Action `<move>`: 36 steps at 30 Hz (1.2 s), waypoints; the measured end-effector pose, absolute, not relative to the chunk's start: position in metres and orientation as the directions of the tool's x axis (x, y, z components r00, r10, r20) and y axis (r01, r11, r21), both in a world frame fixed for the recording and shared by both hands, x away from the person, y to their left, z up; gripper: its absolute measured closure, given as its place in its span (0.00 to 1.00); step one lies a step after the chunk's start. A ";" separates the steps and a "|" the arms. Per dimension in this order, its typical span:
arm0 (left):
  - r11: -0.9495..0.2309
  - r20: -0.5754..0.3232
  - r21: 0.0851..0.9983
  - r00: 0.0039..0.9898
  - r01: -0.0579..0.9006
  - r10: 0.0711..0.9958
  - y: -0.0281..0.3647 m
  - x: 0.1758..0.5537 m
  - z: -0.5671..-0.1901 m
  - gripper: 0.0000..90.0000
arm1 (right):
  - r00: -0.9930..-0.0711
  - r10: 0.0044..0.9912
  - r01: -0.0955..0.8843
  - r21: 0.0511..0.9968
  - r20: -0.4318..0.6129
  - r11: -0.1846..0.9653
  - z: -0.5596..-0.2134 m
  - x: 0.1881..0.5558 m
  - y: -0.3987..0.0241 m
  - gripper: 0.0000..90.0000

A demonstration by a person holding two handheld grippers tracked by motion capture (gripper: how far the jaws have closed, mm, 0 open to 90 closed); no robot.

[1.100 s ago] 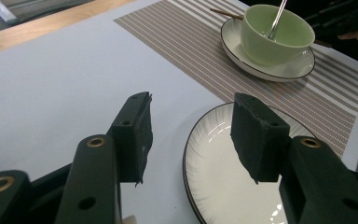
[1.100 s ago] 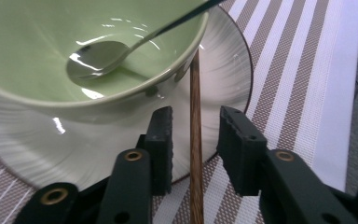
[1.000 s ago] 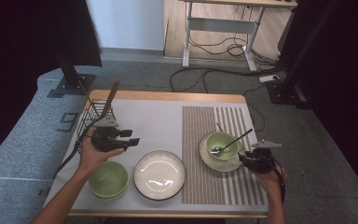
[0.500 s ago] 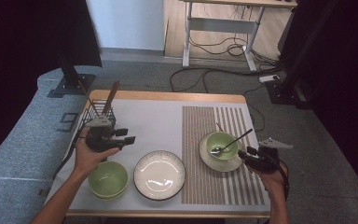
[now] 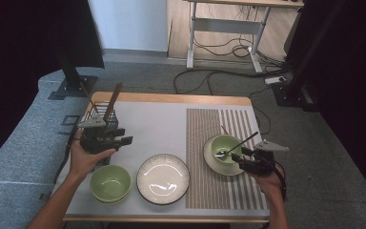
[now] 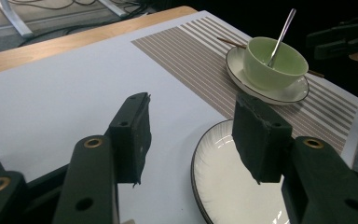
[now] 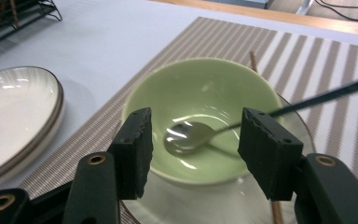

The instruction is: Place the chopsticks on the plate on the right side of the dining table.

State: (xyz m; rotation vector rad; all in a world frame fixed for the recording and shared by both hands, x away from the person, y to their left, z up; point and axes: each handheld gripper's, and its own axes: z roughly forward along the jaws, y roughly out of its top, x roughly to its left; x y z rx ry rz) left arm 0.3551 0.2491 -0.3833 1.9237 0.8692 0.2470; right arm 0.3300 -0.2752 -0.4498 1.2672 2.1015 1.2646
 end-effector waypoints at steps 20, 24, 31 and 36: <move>-0.228 -0.203 0.854 0.702 0.469 0.683 0.273 0.360 -0.376 0.50 | -0.551 0.829 0.482 0.847 0.093 0.225 -0.455 0.336 -0.240 0.48; -0.217 -0.207 0.853 0.690 0.474 0.694 0.279 0.362 -0.376 0.50 | -0.562 0.822 0.480 0.846 0.091 0.234 -0.457 0.337 -0.234 0.48; -0.188 -0.217 0.860 0.672 0.475 0.708 0.293 0.367 -0.371 0.50 | -0.573 0.813 0.483 0.844 0.103 0.234 -0.459 0.338 -0.229 0.49; -0.151 -0.240 0.863 0.655 0.482 0.717 0.305 0.371 -0.370 0.50 | -0.576 0.805 0.485 0.852 0.141 0.198 -0.458 0.339 -0.232 0.49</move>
